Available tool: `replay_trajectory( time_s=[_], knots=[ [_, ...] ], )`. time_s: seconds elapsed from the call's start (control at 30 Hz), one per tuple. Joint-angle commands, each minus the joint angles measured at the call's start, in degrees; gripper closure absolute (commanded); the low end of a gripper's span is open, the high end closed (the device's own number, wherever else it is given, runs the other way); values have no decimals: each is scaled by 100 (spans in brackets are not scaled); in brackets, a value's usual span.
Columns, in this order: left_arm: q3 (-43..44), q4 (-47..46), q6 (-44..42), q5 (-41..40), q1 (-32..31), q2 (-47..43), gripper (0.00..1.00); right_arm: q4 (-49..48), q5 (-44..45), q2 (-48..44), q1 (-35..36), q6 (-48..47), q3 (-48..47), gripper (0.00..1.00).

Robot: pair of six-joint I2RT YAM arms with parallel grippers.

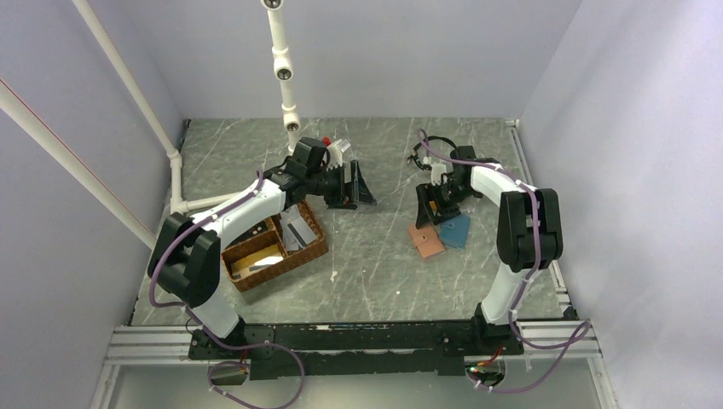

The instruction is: Take the credit cards out of the card holder

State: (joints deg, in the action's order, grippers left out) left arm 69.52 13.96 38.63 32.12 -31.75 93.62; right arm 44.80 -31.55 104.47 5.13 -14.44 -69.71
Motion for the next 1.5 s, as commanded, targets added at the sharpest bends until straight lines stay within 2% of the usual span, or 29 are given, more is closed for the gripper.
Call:
replay_trajectory(
  time_s=[0.0, 0.2, 0.43, 0.83, 0.97, 1.17, 1.3, 1.33, 1.47],
  knots=[
    [-19, -270, 40, 102, -42, -170, 17, -262, 118, 172, 10, 459, -176, 26],
    [-42, -287, 41, 104, -50, -177, 17, -406, 381, 314, 12, 645, -116, 26],
    [-20, -323, 53, 141, -51, -121, 17, -438, 297, 510, 58, 595, 46, 26],
    [5, -392, 88, 195, -50, -33, 18, -464, 68, 628, 129, 425, 239, 33],
    [-2, -430, 105, 220, -51, -24, 18, -485, -200, 606, 129, 424, 213, 44],
    [-152, -795, 305, 357, -51, -13, 18, -606, -592, 435, 105, 515, 269, 79],
    [-201, -879, 388, 404, -53, 24, 18, -709, -1008, 252, 18, 604, 319, 98],
    [-202, -885, 398, 409, -51, 32, 18, -735, -1144, 205, -22, 641, 330, 100],
    [-259, -1062, 506, 437, -50, 16, 18, -824, -1740, 20, -243, 861, 290, 100]
  ],
)
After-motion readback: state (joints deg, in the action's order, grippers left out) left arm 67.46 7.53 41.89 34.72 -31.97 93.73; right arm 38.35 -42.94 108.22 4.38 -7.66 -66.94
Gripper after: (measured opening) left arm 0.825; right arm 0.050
